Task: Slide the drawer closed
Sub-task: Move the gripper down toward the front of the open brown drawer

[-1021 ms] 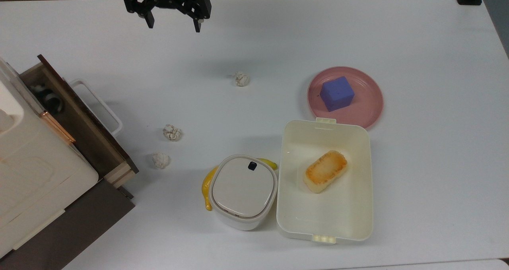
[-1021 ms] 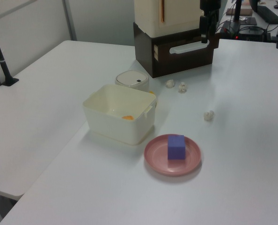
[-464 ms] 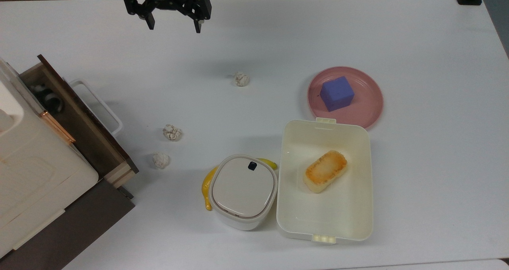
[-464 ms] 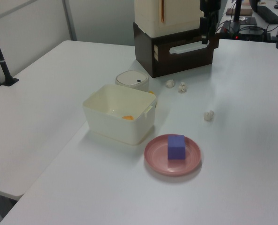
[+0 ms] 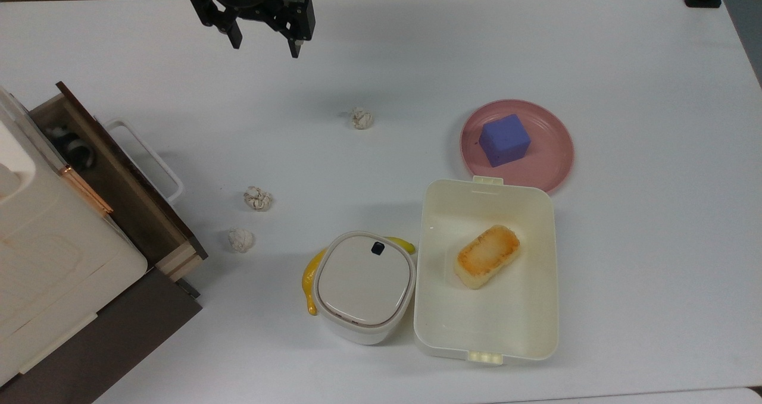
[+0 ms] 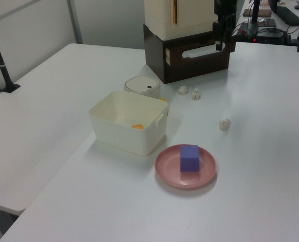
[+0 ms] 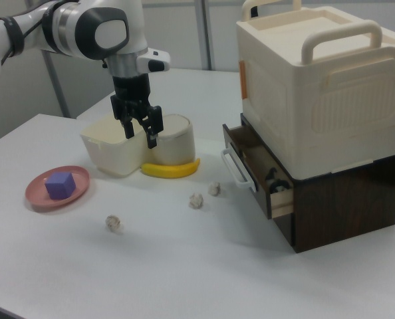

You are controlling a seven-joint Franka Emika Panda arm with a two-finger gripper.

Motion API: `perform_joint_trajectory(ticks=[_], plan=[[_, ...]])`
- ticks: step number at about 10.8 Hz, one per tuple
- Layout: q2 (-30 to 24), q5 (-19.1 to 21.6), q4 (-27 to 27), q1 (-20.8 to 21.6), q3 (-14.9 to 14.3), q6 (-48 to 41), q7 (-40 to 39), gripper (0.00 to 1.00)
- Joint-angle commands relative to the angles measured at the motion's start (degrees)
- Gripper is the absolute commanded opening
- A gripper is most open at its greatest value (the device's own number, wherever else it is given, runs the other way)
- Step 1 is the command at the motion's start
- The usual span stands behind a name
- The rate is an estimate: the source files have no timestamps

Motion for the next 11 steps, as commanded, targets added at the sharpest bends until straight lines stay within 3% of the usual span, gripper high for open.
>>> perform_joint_trajectory(ticks=[1, 2, 4, 7, 8, 11], plan=[[0.71, 1.28, -0.91, 0.47, -0.44, 1.92, 4.34, 0.57], [0.89, 1.46, -0.91, 0.29, -0.87, 3.23, 5.30, 0.47], [2.55, 1.46, -1.17, 0.12, -2.10, 7.00, 15.80, 0.41], [9.65, -1.34, -0.74, -0.94, -2.90, 16.22, 28.13, 0.41], [12.38, -3.01, -0.56, -1.03, -3.85, 19.12, 30.25, 0.41], [18.45, -3.11, 2.16, -1.20, -8.42, 30.62, 32.81, 0.40]])
